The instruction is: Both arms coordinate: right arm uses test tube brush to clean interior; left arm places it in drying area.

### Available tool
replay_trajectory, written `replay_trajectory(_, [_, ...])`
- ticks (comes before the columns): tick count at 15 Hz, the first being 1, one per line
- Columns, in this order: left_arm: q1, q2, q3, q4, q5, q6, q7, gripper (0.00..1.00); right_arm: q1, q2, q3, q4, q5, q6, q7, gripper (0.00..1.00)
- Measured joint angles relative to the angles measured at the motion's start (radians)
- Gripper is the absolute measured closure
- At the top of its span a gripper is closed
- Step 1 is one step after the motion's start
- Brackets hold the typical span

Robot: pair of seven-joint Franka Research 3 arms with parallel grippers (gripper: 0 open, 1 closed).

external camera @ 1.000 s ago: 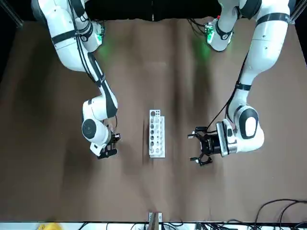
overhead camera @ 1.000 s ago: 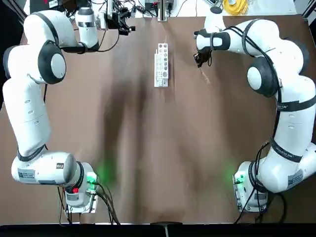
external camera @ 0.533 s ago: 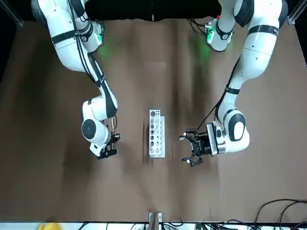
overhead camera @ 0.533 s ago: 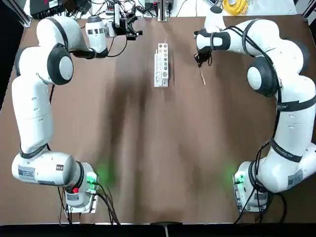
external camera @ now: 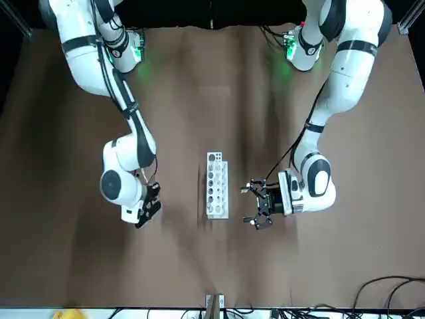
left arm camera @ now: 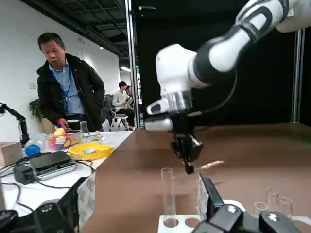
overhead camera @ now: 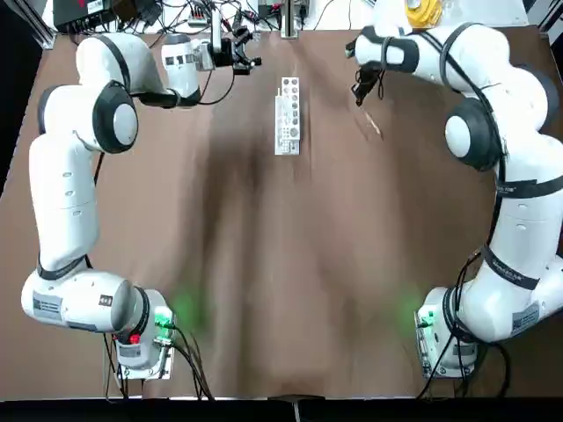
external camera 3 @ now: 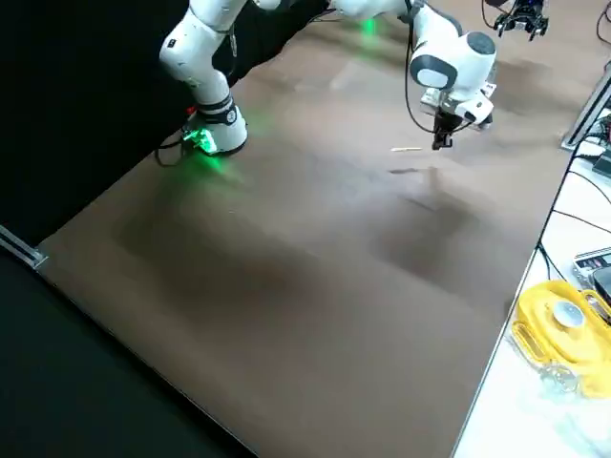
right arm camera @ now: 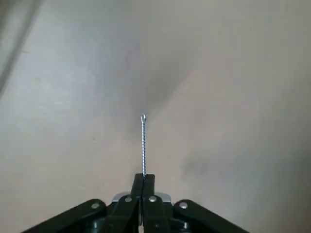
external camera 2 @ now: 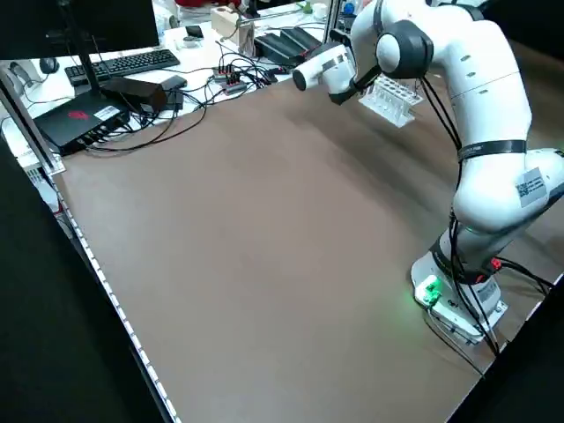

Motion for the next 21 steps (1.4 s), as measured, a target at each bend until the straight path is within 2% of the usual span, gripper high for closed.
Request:
replay_trajectory(2, [-0.015, 0.03, 0.0, 0.017, -0.002, 0.0, 0.0, 0.01, -0.018, -0.004, 0.011, 0.032, 0.035, -0.012, -0.15, 0.98])
replay_trajectory(4, [-0.026, 0.057, 0.0, 0.029, -0.002, 0.0, 0.001, 0.01, -0.04, -0.005, 0.049, 0.044, 0.097, -0.015, -0.292, 0.98])
replay_trajectory(7, [-0.038, 0.086, 0.0, 0.055, -0.012, 0.0, 0.001, 0.01, -0.098, -0.005, 0.134, 0.052, 0.151, -0.015, -0.468, 0.98])
replay_trajectory(10, [-0.043, 0.095, 0.0, 0.067, -0.023, 0.001, 0.001, 0.01, -0.165, -0.005, 0.22, 0.057, 0.162, -0.015, -0.55, 0.98])
replay_trajectory(15, [-0.042, 0.096, 0.007, 0.07, -0.023, 0.001, 0.001, 0.01, -0.324, -0.004, 0.395, 0.057, 0.172, -0.023, -0.676, 0.98])
replay_trajectory(17, [-0.042, 0.096, 0.009, 0.072, -0.023, 0.001, 0.001, 0.01, -0.349, -0.004, 0.421, 0.057, 0.189, -0.027, -0.723, 0.98])
replay_trajectory(21, [-0.034, 0.096, 0.014, 0.079, -0.023, 0.001, 0.001, 0.01, -0.353, -0.002, 0.431, 0.057, 0.267, -0.027, -0.846, 0.98])
